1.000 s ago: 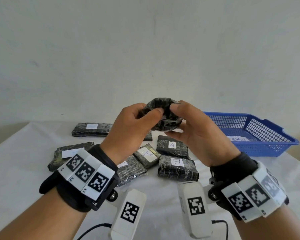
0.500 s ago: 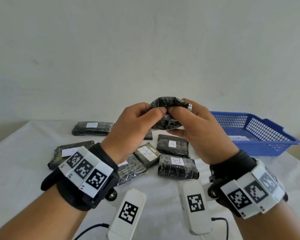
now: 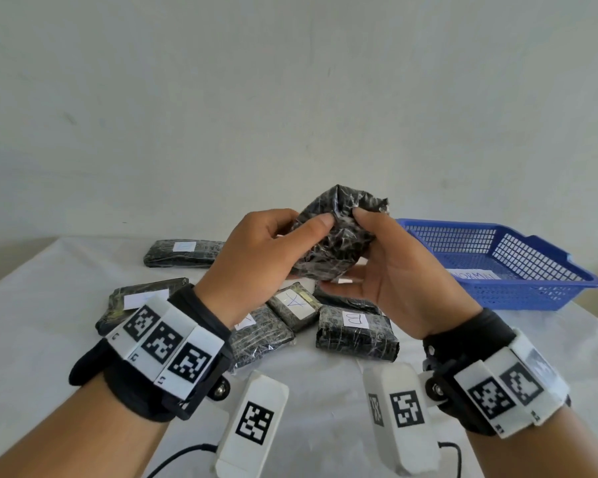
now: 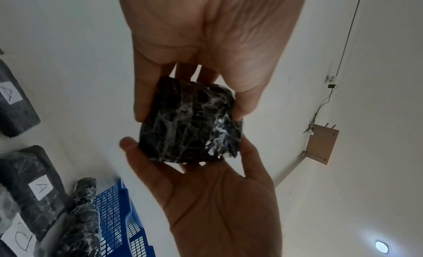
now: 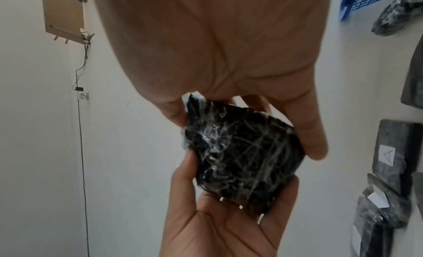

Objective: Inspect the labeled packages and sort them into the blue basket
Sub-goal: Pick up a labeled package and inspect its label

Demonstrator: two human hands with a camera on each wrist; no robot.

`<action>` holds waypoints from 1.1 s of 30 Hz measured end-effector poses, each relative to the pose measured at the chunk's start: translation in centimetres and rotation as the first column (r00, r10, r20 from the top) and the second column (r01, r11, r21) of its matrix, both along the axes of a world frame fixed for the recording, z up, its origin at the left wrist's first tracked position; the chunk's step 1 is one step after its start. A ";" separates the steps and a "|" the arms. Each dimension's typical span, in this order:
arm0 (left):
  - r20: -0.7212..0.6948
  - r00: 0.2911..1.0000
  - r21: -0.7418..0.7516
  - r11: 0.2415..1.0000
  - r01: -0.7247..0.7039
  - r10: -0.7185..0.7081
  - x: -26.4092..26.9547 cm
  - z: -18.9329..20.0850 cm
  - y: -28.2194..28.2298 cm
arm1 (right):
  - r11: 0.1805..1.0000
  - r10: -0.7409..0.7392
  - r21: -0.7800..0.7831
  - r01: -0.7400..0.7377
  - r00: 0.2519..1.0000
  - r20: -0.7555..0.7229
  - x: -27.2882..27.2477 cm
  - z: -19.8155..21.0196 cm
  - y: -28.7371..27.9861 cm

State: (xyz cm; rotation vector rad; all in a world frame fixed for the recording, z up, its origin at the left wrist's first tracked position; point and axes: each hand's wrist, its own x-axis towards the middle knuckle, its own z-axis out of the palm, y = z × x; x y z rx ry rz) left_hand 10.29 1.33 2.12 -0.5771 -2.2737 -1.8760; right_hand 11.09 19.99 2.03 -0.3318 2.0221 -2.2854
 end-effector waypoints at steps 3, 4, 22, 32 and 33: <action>0.087 0.996 0.009 1.000 -0.008 0.007 -0.4 -0.1 0.1 | 0.996 0.019 0.083 -0.023 0.998 0.059 0.0 0.1 -0.2; 0.116 0.993 0.009 1.000 -0.007 0.006 -0.5 -0.2 0.1 | 0.994 0.005 0.106 -0.012 0.998 0.062 -0.1 0.2 -0.2; 0.176 0.982 0.077 0.994 -0.080 0.065 -1.8 -1.8 -1.0 | 0.820 -0.313 0.286 0.496 0.807 -0.501 -0.2 -2.5 0.7; 0.246 0.963 0.329 0.944 0.024 -0.110 -2.2 -1.6 0.3 | 0.793 -0.030 0.442 0.419 0.752 -0.658 -0.5 -3.8 2.0; 0.199 0.975 0.279 0.959 0.037 -0.096 -2.5 -1.7 0.1 | 0.803 -0.103 0.409 0.434 0.777 -0.621 -0.7 -3.4 2.4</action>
